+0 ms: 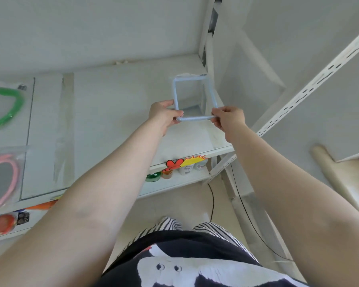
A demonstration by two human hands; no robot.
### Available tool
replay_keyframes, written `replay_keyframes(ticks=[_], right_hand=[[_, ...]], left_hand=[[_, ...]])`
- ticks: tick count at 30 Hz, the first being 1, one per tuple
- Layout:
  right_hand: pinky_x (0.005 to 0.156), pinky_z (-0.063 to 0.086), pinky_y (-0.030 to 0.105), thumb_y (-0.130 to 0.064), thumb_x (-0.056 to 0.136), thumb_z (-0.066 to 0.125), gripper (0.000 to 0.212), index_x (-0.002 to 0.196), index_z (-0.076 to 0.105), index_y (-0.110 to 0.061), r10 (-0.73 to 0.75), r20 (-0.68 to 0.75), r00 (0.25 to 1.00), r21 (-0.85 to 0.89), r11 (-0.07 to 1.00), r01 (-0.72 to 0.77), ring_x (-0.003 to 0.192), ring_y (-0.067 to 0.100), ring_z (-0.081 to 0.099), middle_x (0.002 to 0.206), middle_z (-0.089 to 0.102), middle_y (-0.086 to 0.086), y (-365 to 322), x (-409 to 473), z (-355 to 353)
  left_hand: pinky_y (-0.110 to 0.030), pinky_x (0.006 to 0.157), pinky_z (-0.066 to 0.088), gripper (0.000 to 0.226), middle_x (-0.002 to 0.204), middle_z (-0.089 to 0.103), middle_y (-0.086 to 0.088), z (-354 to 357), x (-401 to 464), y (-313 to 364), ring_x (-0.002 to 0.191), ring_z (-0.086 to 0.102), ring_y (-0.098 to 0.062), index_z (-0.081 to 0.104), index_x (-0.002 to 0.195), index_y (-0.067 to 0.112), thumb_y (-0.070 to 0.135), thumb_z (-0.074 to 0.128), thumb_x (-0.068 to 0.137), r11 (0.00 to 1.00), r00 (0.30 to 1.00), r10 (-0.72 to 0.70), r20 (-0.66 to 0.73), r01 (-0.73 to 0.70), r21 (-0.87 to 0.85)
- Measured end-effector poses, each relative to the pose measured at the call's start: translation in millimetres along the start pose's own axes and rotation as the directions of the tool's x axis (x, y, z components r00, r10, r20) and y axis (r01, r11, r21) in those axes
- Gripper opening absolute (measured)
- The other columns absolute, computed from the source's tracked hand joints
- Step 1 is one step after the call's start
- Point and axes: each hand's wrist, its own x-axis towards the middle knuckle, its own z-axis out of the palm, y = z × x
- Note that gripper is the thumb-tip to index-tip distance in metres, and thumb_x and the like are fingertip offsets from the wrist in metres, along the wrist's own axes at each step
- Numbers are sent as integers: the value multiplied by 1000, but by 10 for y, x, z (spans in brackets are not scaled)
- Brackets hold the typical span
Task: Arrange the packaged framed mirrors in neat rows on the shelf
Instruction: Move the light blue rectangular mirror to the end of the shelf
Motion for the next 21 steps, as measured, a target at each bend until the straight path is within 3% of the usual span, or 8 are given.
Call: replay_keyframes(ticks=[5, 8, 11, 13, 17, 21], right_hand=[[63, 54, 21, -13, 87, 66, 8, 83, 61, -9, -1, 66, 998, 18, 1000, -1, 38, 6, 58, 67, 60, 4, -200, 380, 138], [50, 50, 16, -11, 88, 65, 14, 78, 55, -10, -24, 96, 995, 49, 999, 19, 33, 4, 55, 68, 57, 5, -311, 589, 212], [40, 46, 11, -10, 90, 63, 21, 72, 52, -10, -37, 112, 993, 92, 995, 27, 33, 4, 53, 67, 53, 6, -379, 833, 259], [39, 44, 10, -8, 91, 61, 24, 69, 51, -9, -71, 122, 990, 100, 993, 59, 33, 3, 51, 67, 52, 7, -381, 1006, 288], [39, 43, 9, -6, 91, 61, 23, 68, 55, -8, -96, 122, 988, 121, 989, 81, 28, -2, 50, 69, 54, 6, -348, 1331, 356], [40, 44, 7, -6, 90, 63, 13, 78, 62, -5, -89, 123, 988, 152, 986, 70, 33, 0, 55, 71, 57, 4, -248, 1592, 446]], left_hand=[[-21, 59, 56, 62, 83, 65, -12, 75, 273, 183, 66, 63, -15, 46, 137, 2, -12, 66, 80, 998, 997, 52, -58, -49, 47], [-31, 71, 58, 58, 74, 62, -7, 150, 474, 237, 68, 64, -20, 53, 132, 2, -8, 70, 77, 986, 977, 150, -148, -137, 96], [-38, 81, 59, 44, 77, 64, -8, 281, 716, 211, 54, 63, -11, 65, 117, 1, 0, 74, 74, 968, 935, 239, -260, -211, 134], [-42, 85, 58, 39, 78, 65, -8, 370, 880, 150, 58, 62, -19, 68, 111, 3, 2, 75, 73, 966, 916, 255, -308, -233, 108], [-43, 94, 54, 46, 97, 71, -18, 457, 1178, 42, 78, 62, -22, 66, 117, 5, 5, 76, 72, 971, 925, 238, -298, -224, 80], [-40, 98, 52, 52, 111, 70, -18, 506, 1408, -58, 84, 63, -21, 62, 124, 6, 5, 76, 74, 978, 937, 209, -281, -191, 89]])
